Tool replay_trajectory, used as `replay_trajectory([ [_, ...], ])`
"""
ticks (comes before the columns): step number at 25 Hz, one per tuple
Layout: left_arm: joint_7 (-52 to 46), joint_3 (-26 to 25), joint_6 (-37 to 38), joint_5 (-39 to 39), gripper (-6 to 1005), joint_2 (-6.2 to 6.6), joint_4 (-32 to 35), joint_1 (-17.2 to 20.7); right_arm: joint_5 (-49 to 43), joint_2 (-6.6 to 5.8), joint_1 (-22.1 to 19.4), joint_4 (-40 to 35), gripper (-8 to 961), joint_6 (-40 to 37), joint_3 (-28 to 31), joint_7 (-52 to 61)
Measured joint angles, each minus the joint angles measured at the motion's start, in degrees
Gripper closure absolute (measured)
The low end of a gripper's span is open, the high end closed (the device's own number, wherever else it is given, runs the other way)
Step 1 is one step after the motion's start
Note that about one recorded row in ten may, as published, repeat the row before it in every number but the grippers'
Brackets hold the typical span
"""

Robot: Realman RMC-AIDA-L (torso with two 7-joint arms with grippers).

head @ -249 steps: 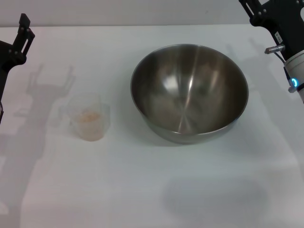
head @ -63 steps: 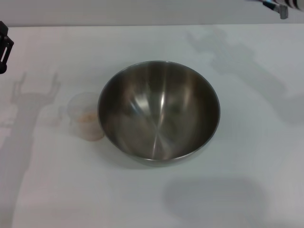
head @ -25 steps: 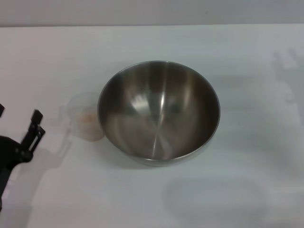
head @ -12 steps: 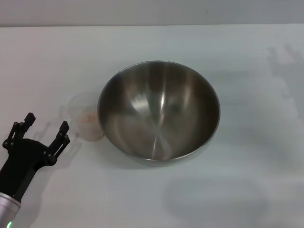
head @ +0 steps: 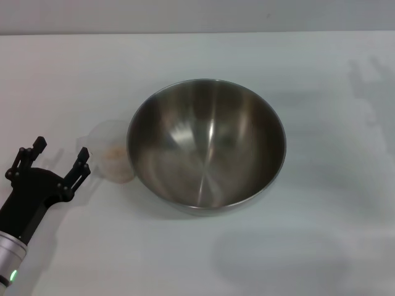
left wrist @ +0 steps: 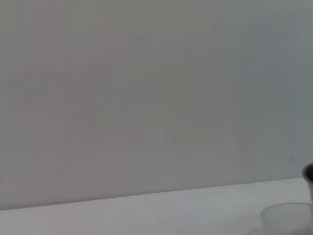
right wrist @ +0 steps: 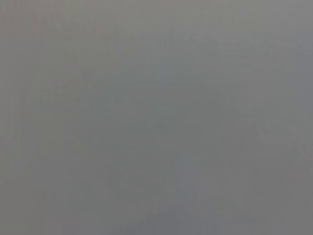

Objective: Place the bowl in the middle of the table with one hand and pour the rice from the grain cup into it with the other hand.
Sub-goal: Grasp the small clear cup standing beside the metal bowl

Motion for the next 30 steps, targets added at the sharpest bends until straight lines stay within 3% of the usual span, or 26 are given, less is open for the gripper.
replay_trajectory([
  [24,0.1,-3.4,-5.1,0.0,166,-0.03,0.3,-3.2,0.1,0.24,2.1,-0.1,443,2.9,0.1,-0.1],
  [30,0.1,-3.3,-5.1,0.0,279,-0.10,0.3,-3.2,0.1,0.27,2.2,-0.1,443,2.9,0.1,-0.1],
])
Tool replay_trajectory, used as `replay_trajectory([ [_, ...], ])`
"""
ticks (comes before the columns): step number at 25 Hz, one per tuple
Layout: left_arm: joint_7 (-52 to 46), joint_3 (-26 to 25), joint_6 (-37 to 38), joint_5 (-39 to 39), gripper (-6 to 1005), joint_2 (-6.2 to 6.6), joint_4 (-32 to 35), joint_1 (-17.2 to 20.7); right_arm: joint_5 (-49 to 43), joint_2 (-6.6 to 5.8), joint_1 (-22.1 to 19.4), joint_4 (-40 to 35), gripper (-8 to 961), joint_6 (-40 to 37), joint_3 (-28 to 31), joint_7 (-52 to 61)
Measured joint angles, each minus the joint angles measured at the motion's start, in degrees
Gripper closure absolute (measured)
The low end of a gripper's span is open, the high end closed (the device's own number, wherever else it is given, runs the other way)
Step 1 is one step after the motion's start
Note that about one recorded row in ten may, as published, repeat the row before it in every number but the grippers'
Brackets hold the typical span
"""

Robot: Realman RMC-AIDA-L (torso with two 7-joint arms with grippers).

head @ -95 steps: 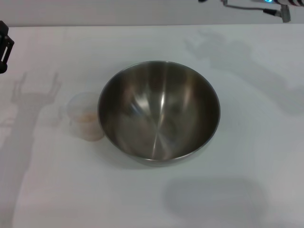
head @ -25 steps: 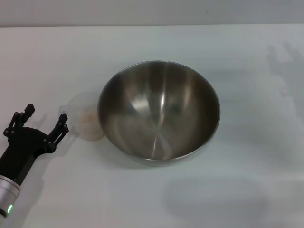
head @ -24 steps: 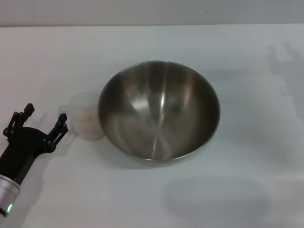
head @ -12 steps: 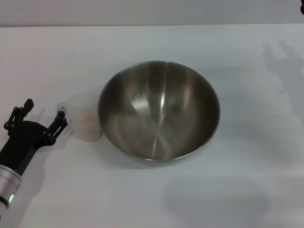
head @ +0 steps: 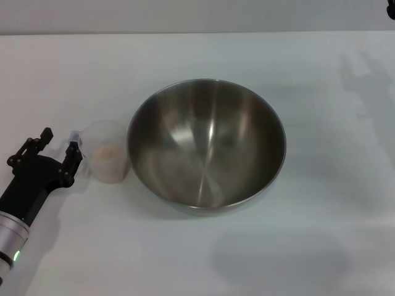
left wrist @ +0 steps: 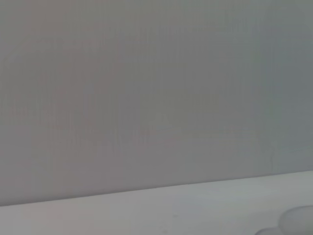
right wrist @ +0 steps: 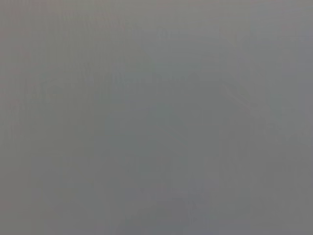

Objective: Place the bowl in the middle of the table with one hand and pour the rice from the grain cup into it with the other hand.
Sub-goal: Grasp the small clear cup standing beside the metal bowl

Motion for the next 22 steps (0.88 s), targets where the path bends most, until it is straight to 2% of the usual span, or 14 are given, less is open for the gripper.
replay_trajectory([
  [5,0.0,0.0,0.0,0.0,374,-0.01,-0.1,0.0,0.0,0.00,0.0,0.1,443,0.0,0.0,0.0],
  [11,0.0,0.1,0.2,0.2,709,0.01,-0.4,-0.1,0.0,0.00,-0.1,0.3,443,0.0,0.0,0.0],
  [20,0.1,-0.3,1.9,0.2,956,0.00,-1.4,-0.3,0.0,0.00,-0.1,0.3,442,0.0,0.0,0.1],
  [22,1.1,-1.1,3.7,0.1,959,-0.03,-1.8,-0.6,0.0,0.00,-0.2,0.3,442,0.0,0.0,0.1],
])
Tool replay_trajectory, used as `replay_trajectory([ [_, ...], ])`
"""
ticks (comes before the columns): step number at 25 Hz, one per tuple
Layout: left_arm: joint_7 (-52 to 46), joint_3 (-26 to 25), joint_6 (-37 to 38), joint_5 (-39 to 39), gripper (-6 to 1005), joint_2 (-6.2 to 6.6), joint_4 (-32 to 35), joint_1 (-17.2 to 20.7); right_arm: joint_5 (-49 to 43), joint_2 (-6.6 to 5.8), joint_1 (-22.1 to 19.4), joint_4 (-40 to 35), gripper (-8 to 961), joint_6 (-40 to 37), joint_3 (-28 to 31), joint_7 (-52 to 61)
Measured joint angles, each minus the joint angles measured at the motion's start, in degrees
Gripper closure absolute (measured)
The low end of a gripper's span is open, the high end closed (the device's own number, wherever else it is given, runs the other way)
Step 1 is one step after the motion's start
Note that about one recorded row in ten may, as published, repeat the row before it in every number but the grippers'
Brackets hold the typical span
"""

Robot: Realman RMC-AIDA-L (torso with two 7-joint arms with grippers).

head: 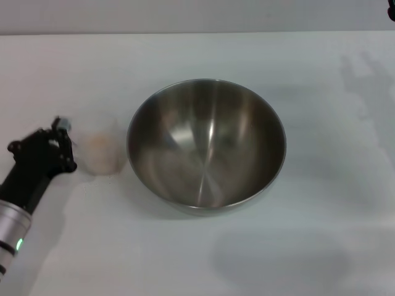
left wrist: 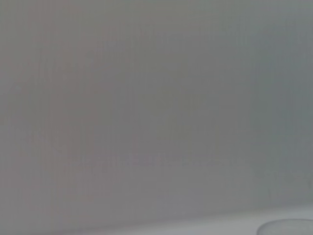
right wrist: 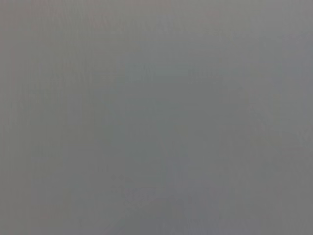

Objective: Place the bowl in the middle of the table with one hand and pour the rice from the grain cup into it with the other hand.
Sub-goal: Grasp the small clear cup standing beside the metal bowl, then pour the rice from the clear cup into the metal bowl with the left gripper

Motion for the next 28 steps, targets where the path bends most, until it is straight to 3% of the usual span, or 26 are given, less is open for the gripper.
replay_trajectory([
  [6,11.8,-2.9,6.3,0.0,967,-0.03,-2.3,-2.8,0.0,-0.06,0.0,0.0,442,-0.5,0.2,0.0],
  [7,19.1,-2.4,8.5,0.3,968,-0.04,-2.6,-4.3,0.0,-0.11,0.0,0.0,442,-0.7,0.6,0.0],
  [11,28.0,-1.4,11.3,0.4,967,0.00,-2.6,-5.7,-0.1,-0.16,-0.1,-0.1,442,-0.7,1.1,0.0],
  [12,35.7,-0.5,13.1,0.9,967,0.01,-2.6,-6.7,-0.3,-0.17,-0.2,-0.2,442,-0.7,1.3,0.0],
  [18,52.7,0.7,13.8,4.4,968,-0.06,-2.7,-8.6,-0.4,-0.16,-0.3,-0.4,442,-1.1,1.3,0.0],
  [28,82.1,7.0,12.6,9.0,970,-0.14,-4.2,-10.0,-0.1,-0.01,-0.5,-0.2,441,-2.0,1.3,0.0],
])
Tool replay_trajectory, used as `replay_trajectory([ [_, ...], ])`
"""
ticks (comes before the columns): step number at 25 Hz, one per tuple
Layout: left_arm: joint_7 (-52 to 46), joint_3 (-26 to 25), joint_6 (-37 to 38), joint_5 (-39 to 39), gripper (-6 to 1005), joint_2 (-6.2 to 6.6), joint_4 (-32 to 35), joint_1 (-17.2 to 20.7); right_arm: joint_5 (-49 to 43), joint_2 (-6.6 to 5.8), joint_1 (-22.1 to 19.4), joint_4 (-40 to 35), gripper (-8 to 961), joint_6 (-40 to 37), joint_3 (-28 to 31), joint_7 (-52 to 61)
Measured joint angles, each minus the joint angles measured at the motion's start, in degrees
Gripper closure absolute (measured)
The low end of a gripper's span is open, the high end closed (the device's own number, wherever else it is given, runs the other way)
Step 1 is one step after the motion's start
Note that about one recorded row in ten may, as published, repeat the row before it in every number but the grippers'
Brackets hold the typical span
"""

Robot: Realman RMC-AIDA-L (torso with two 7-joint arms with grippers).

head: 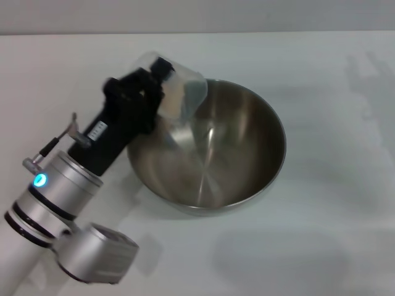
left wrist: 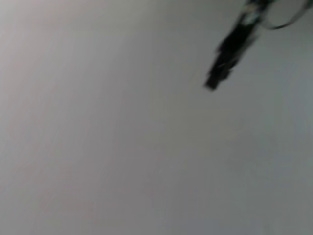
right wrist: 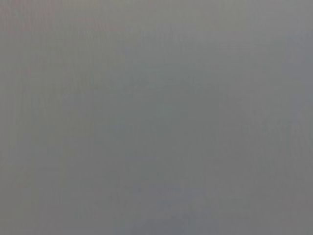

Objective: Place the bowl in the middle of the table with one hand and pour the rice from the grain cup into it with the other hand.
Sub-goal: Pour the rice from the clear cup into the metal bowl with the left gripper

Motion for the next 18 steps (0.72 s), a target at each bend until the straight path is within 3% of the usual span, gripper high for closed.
replay_trajectory([
  [6,23.1,2.9,-4.2,0.1,970,0.00,-1.7,0.0,-0.1,0.01,0.0,0.1,441,-0.3,0.0,0.0],
  [18,38.7,4.0,-4.5,1.0,970,0.06,-1.0,-0.3,0.0,-0.06,-0.1,0.3,441,-0.3,0.0,-0.1],
])
